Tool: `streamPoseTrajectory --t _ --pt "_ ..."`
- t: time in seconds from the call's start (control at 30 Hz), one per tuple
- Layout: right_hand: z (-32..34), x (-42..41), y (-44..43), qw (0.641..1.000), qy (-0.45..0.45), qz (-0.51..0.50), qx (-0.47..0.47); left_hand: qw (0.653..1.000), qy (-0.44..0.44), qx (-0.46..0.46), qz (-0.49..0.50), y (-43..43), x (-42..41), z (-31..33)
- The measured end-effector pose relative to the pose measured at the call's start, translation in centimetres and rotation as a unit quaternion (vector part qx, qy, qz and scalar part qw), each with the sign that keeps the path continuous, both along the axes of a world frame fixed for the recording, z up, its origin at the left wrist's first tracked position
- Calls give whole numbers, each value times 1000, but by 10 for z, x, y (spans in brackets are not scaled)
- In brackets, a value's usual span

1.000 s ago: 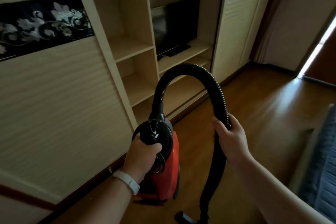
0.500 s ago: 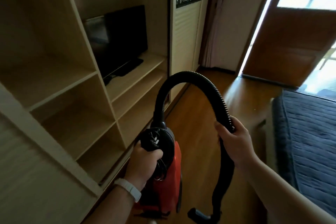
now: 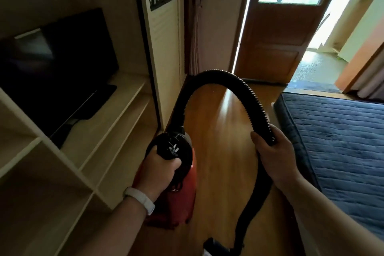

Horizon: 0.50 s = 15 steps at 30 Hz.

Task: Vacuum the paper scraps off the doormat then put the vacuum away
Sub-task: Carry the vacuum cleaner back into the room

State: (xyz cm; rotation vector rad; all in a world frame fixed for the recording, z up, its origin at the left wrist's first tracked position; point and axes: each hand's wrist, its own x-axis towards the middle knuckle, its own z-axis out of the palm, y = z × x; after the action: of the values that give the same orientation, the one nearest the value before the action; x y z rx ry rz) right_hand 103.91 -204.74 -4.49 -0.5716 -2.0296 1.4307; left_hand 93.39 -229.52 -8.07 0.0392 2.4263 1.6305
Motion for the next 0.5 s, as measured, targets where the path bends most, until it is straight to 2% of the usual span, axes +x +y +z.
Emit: streamPoseTrajectory --t 0.2,0.5 --pt "-10 -79 23 999 15 -30 -16 1000 -15 3 -14 37 -81 -9" --pt "-18 -212 92 997 20 -15 -71 999 -26 -14 -25 106 -212 1"
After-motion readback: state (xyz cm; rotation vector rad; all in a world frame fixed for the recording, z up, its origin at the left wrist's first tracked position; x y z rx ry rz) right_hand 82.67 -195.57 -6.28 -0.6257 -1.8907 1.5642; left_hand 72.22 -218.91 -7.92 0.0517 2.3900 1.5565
